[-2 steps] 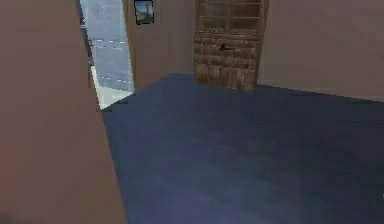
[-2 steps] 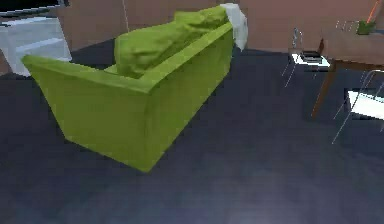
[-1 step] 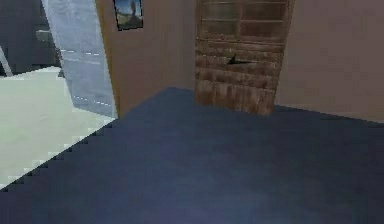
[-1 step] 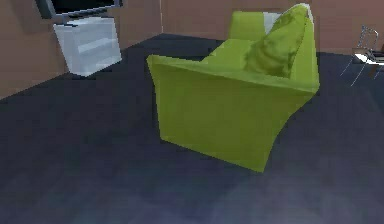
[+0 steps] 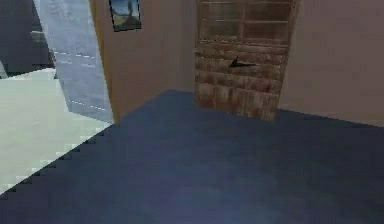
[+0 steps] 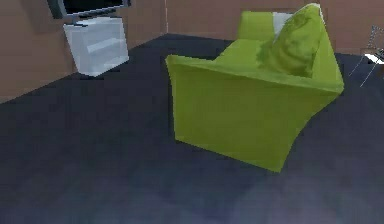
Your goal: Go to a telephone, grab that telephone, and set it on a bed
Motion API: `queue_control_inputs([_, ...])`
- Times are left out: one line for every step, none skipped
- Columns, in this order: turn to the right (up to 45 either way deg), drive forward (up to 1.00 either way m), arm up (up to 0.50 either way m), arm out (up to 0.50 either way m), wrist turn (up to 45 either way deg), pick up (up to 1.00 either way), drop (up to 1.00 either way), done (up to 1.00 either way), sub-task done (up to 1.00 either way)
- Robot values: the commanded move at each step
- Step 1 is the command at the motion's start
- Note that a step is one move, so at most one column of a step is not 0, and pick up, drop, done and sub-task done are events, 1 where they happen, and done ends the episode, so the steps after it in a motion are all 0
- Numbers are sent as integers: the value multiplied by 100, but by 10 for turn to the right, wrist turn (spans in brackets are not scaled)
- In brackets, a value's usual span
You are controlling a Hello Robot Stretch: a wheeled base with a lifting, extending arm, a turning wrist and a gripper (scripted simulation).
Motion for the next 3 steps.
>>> queue_control_inputs([-450,0,0,0,0,0,0,0,0])
queue_control_inputs([-60,0,0,0,0,0,0,0,0])
queue_control_inputs([0,100,0,0,0,0,0,0,0])
